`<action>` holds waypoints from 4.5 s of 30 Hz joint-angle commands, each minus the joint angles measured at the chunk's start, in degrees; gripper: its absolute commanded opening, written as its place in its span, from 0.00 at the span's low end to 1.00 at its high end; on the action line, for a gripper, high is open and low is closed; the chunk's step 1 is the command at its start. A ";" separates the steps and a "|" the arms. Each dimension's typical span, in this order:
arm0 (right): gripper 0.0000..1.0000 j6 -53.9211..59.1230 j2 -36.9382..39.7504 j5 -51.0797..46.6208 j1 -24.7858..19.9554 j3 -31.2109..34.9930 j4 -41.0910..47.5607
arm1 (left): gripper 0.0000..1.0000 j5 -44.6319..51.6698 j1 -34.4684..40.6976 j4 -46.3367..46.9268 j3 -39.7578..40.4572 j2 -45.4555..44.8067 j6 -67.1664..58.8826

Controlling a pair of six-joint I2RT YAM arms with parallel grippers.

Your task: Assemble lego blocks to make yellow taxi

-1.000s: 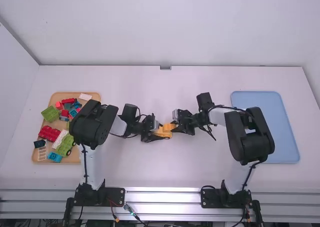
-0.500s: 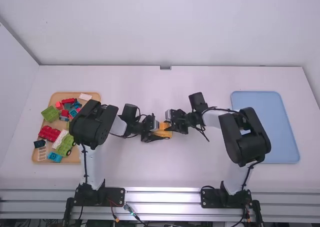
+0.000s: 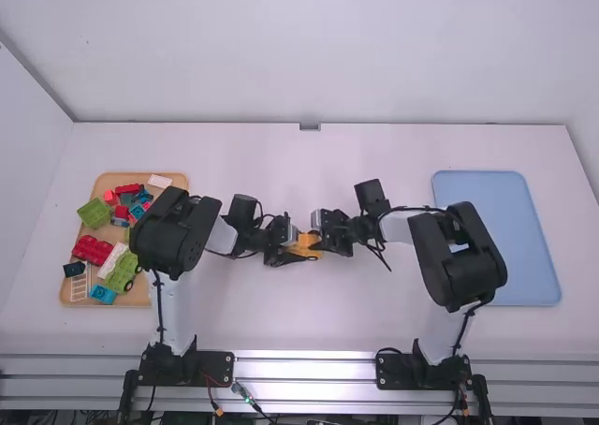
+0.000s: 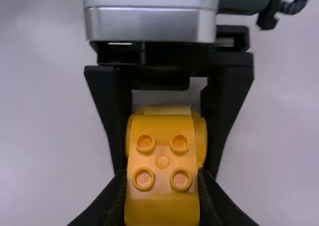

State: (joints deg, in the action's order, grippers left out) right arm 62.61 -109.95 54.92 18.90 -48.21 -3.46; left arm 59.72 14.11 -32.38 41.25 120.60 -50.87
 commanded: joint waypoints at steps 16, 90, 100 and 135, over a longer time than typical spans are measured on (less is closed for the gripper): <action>0.04 -3.58 -2.58 -1.25 2.23 0.28 -0.31 | 0.54 -0.68 0.15 0.44 -0.02 1.22 0.07; 0.40 -6.32 0.28 -11.78 4.09 -5.09 6.78 | 0.41 -0.85 0.15 0.72 0.48 1.22 0.46; 0.99 -4.24 3.87 -7.06 2.32 -5.09 6.97 | 0.54 -0.85 0.13 1.77 0.48 1.22 0.44; 0.99 -12.85 4.61 -11.85 4.55 8.33 -16.70 | 0.99 -15.65 -0.70 71.08 24.90 -29.68 -18.53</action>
State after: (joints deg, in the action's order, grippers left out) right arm 49.58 -105.58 46.46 22.33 -37.65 -20.34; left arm 43.99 13.50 36.93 65.56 92.14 -64.07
